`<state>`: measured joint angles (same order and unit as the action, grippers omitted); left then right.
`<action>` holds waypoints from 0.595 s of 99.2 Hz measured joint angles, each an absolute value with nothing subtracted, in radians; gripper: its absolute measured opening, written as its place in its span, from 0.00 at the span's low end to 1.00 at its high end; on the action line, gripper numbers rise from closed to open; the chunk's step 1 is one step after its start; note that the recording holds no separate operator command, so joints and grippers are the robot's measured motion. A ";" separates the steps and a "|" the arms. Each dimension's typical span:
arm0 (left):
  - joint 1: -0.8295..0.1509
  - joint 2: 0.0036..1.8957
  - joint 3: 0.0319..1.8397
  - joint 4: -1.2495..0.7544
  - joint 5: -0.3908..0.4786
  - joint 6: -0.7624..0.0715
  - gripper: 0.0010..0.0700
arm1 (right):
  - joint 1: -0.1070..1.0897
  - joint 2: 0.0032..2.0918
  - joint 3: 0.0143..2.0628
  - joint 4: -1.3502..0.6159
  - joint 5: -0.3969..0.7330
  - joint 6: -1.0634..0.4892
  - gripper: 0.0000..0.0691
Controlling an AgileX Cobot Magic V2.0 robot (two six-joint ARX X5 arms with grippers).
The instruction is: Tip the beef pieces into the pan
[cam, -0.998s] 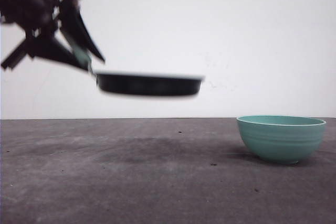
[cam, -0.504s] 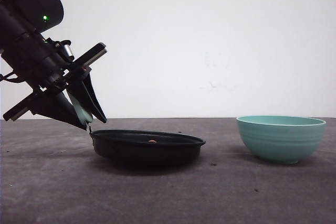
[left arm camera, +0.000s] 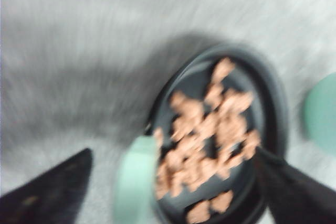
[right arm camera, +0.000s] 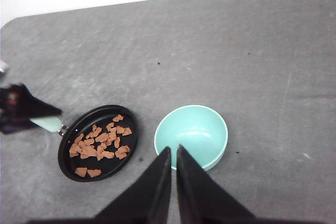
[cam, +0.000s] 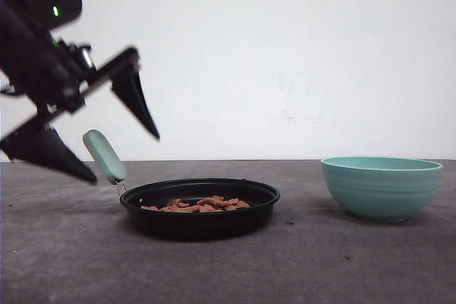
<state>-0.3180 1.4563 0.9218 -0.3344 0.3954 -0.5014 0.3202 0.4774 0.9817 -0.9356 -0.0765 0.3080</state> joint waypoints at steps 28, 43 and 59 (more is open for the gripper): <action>-0.314 1.052 0.922 -0.393 0.324 -0.461 0.96 | 0.320 0.478 0.981 -0.749 0.014 0.239 0.02; -0.342 0.778 0.927 -0.431 0.257 -0.393 0.46 | 0.320 0.478 0.974 -0.617 0.062 0.176 0.02; -0.344 0.537 0.928 -0.546 0.070 -0.319 0.05 | 0.321 0.478 0.956 -0.610 0.128 0.076 0.02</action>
<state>-0.3443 0.5373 0.9279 -0.5461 0.0704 -0.3195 0.3206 0.4782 0.9558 -0.6102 0.1284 0.0765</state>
